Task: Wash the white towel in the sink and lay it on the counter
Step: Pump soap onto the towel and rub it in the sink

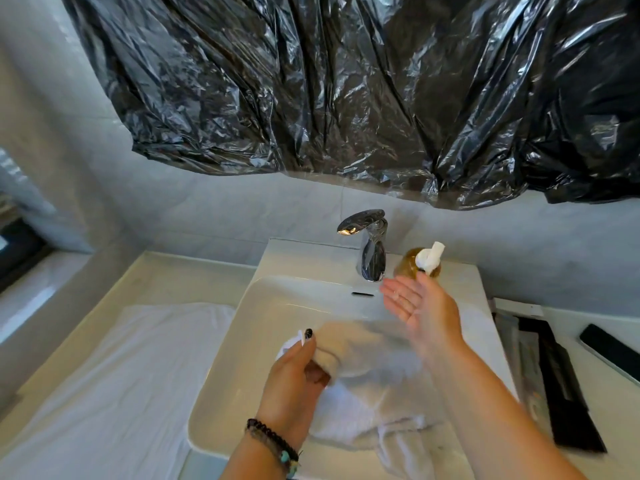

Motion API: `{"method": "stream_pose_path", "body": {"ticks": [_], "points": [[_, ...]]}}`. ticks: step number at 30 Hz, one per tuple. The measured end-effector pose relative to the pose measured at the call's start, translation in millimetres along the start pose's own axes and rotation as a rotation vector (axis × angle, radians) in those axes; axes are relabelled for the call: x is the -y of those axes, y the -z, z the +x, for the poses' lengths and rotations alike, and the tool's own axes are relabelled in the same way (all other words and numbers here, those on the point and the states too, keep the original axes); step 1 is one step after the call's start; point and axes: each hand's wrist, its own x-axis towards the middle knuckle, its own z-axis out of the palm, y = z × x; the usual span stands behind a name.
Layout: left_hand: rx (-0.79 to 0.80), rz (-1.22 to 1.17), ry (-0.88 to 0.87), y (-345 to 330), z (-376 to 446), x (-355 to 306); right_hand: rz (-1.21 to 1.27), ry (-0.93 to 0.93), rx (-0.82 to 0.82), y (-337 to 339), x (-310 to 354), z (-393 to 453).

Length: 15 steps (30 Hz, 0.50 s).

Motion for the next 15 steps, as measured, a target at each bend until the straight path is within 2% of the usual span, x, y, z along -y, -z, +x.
{"method": "stream_pose_path", "body": {"ticks": [4, 7, 9, 12, 14, 15], "points": [[0.015, -0.102, 0.073, -4, -6, 2, -0.114, 0.137, 0.054, -9, -55, -48], [0.020, -0.106, 0.089, -12, -5, 4, -0.159, 0.221, -0.002, -3, -49, -33], [0.032, -0.121, 0.105, -16, -5, 4, -0.343, 0.270, -0.032, 12, -41, -17], [0.014, -0.100, 0.157, -19, -2, 9, -0.567, 0.234, -0.009, 42, -36, -5], [-0.021, 0.004, 0.176, -16, 5, 13, -0.506, 0.176, -0.057, 61, -32, 0], [-0.064, 0.130, 0.157, -12, 11, 13, -0.441, 0.133, -0.089, 70, -31, 3]]}}
